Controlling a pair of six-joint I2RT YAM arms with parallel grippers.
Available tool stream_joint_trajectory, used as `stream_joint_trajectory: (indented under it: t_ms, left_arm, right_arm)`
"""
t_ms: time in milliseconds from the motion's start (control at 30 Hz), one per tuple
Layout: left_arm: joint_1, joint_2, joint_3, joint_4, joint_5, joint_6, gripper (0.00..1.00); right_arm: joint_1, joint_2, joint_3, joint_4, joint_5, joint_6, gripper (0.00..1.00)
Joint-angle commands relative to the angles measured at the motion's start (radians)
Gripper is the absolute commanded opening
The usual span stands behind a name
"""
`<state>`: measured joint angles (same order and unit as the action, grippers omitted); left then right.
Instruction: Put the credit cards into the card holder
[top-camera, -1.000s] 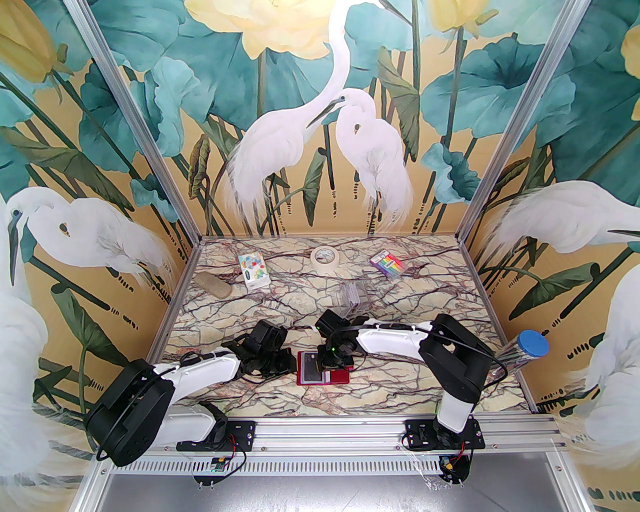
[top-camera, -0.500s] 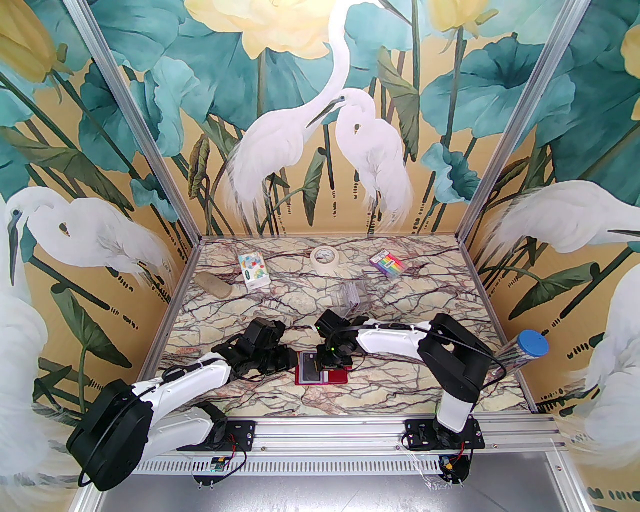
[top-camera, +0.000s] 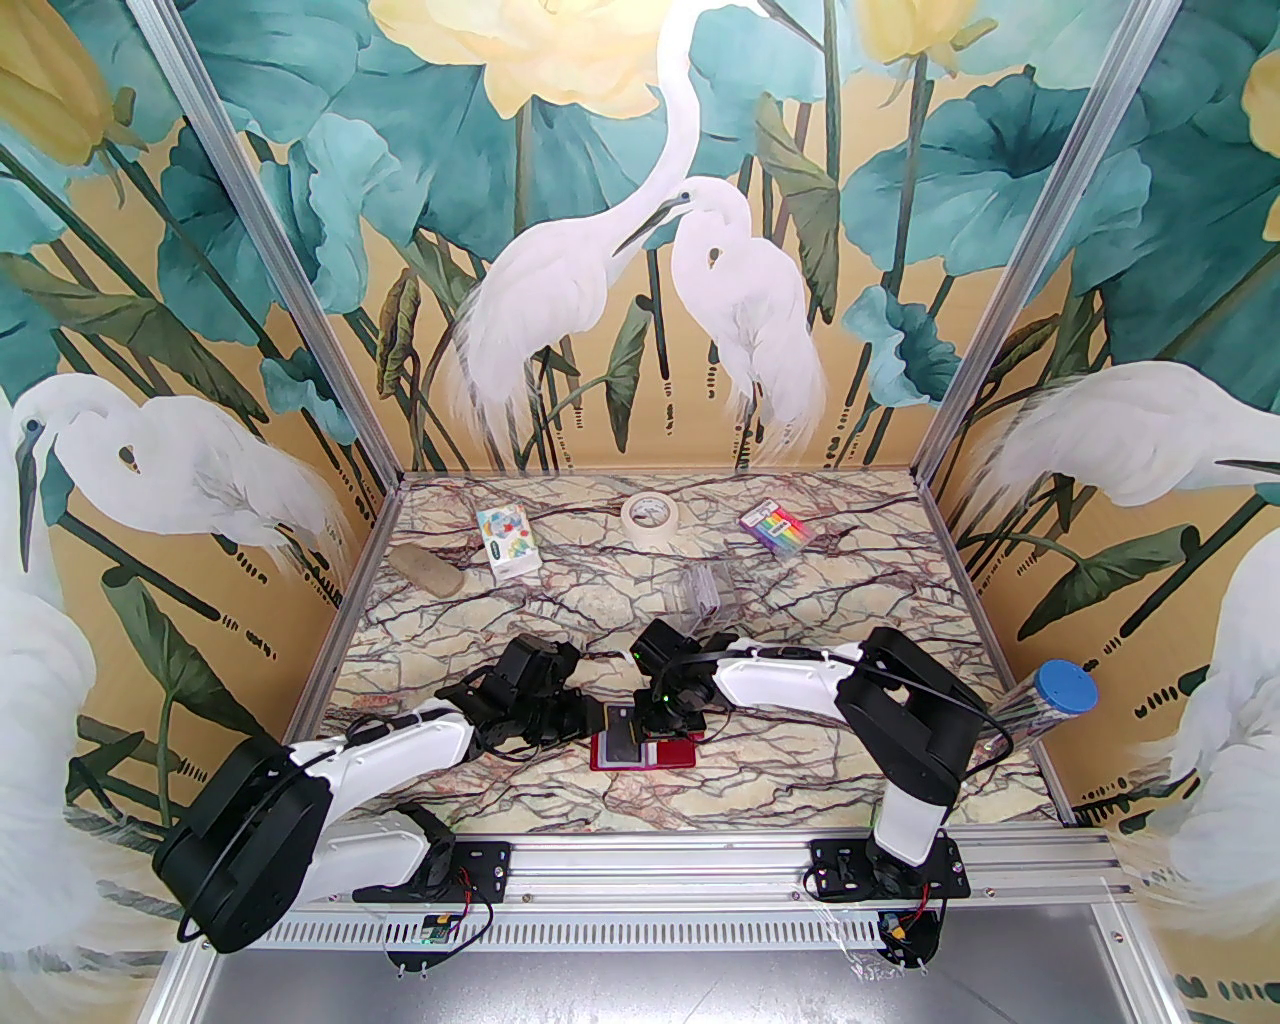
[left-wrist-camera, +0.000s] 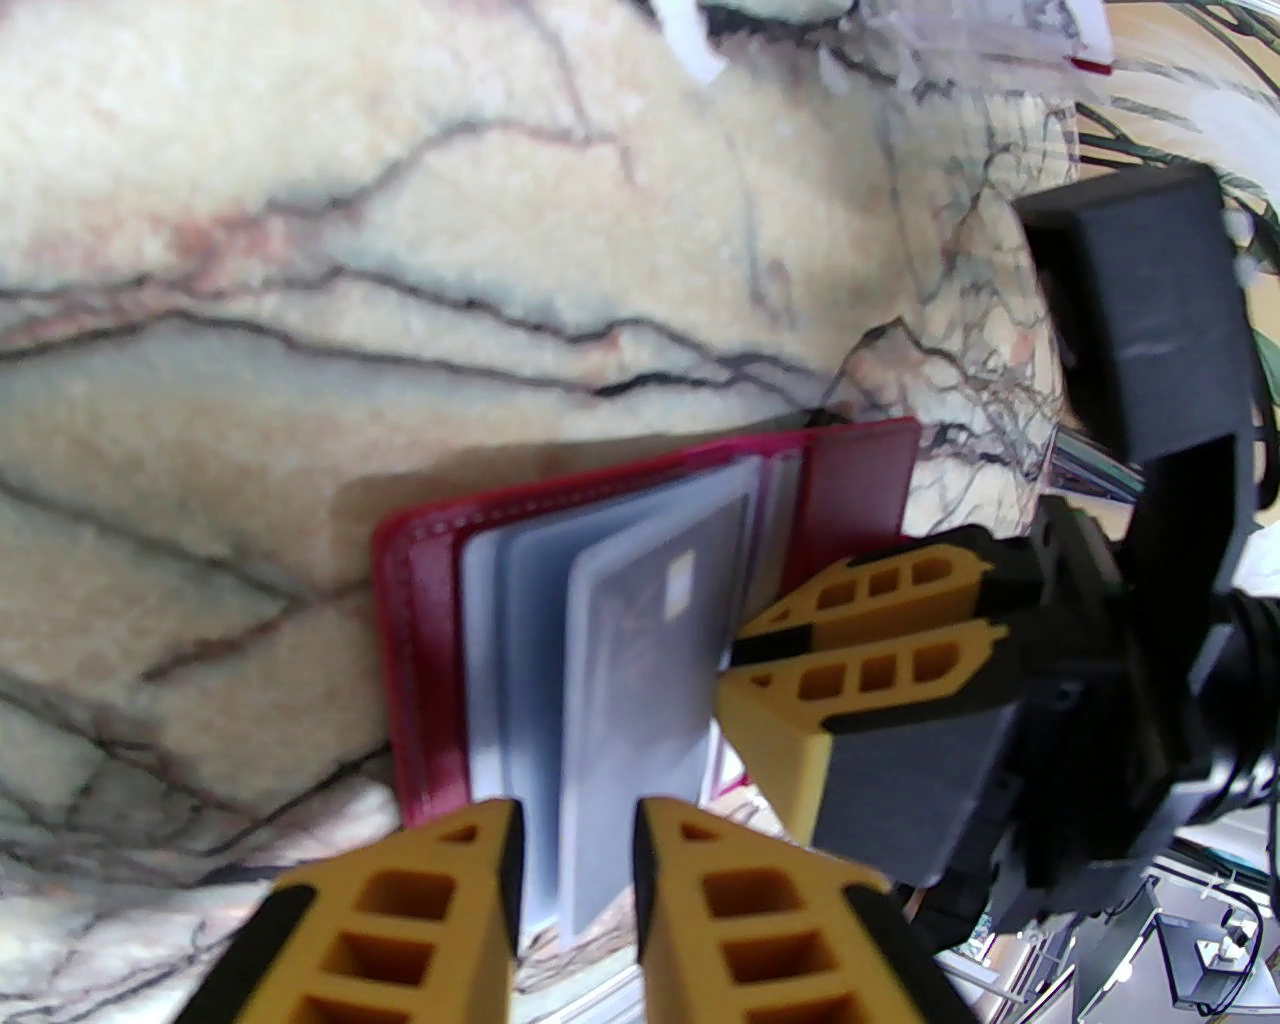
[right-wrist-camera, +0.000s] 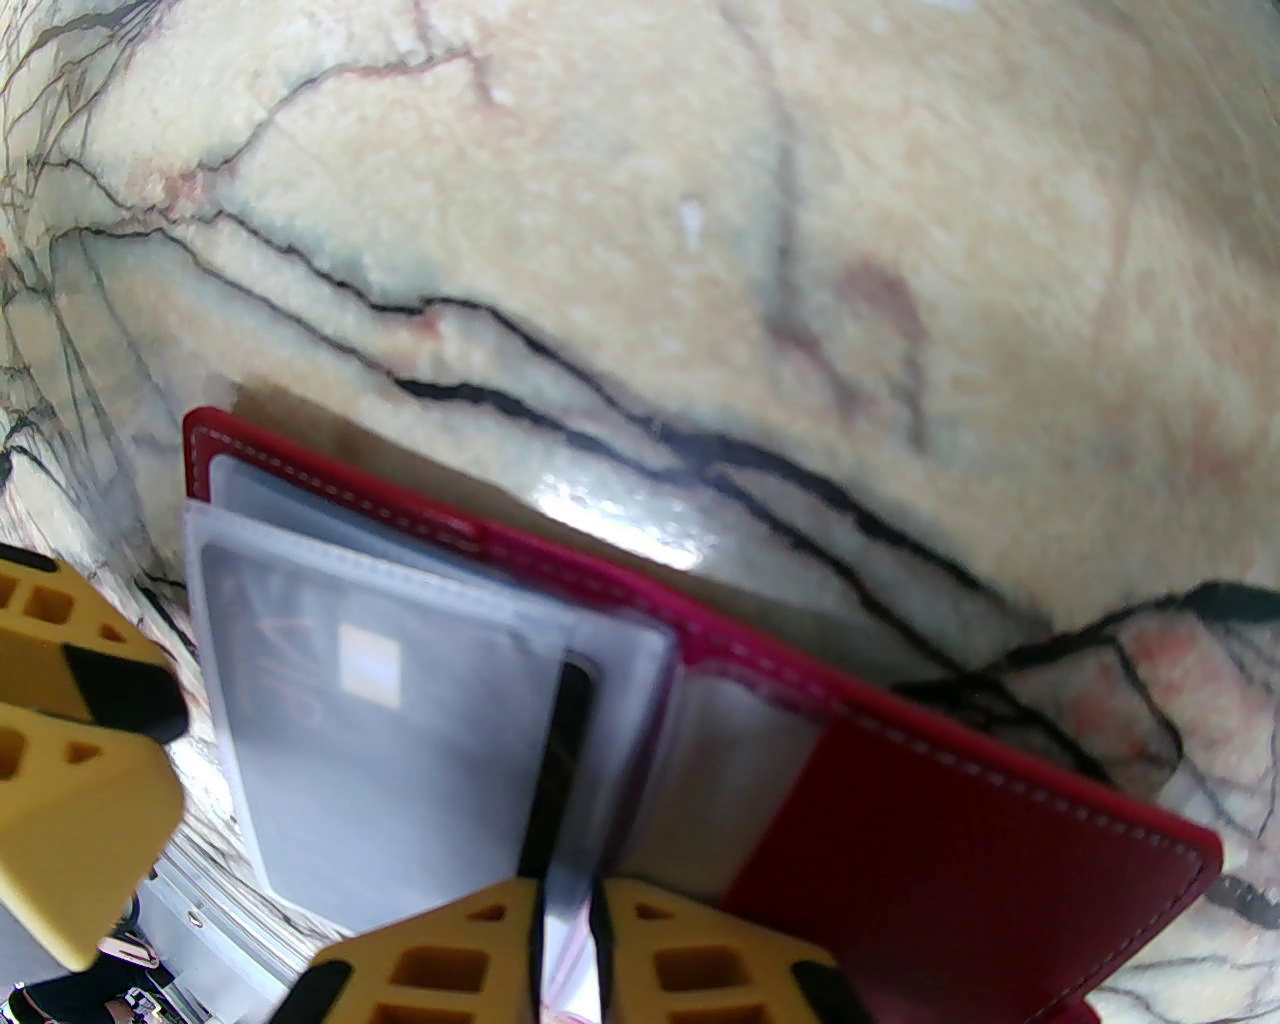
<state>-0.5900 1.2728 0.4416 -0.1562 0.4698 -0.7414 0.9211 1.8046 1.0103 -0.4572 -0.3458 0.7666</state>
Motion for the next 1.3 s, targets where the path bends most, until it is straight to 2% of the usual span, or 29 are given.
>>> stream_joint_trajectory:
  t_ms: [0,1267]
  left_arm:
    - [-0.012,0.023,0.003,0.032,0.026,-0.009,0.25]
    - [-0.055,0.03,0.038,0.034,0.043,-0.027,0.17]
  right_arm:
    - [0.004,0.034,-0.039,-0.009,0.018,0.011,0.16]
    - [0.004,0.037,-0.027,-0.011,0.005,0.012,0.16]
